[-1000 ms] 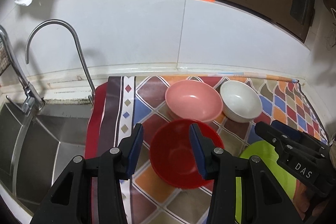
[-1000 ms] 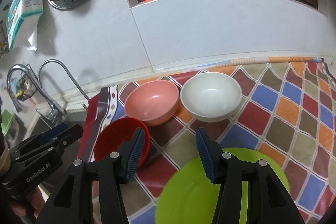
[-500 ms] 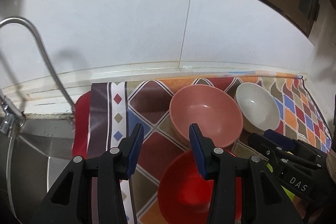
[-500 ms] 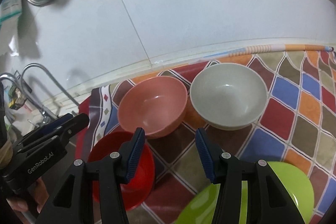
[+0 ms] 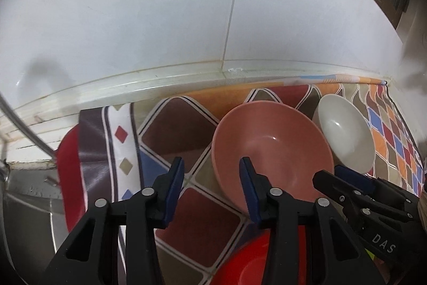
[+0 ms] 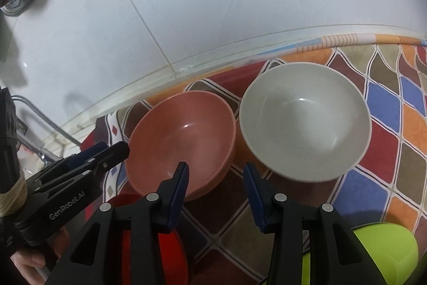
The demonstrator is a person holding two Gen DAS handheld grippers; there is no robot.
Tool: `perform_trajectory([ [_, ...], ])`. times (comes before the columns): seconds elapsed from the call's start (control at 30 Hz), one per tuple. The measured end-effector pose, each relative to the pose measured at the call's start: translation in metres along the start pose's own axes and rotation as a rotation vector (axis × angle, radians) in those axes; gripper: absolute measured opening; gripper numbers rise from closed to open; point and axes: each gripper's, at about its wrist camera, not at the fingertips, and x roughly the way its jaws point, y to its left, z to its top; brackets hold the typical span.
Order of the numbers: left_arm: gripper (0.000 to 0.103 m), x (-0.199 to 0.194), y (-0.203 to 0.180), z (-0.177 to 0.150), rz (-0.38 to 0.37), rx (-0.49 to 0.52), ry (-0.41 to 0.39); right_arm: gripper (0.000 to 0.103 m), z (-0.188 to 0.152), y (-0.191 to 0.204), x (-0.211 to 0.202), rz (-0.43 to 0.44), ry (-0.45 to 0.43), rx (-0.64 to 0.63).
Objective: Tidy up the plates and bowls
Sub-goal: 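Close both grippers on the rim of the pink bowl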
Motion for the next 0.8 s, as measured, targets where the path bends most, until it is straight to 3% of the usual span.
perform_trajectory([
  [0.47, 0.018, 0.031, -0.001, 0.01, -0.048, 0.009, 0.069, 0.027, 0.01, 0.001, 0.022, -0.01, 0.031, 0.015],
  [0.8, 0.015, 0.022, 0.005, 0.016, -0.012, 0.002, 0.024, 0.023, 0.013, 0.003, 0.021, -0.007, 0.027, 0.011],
])
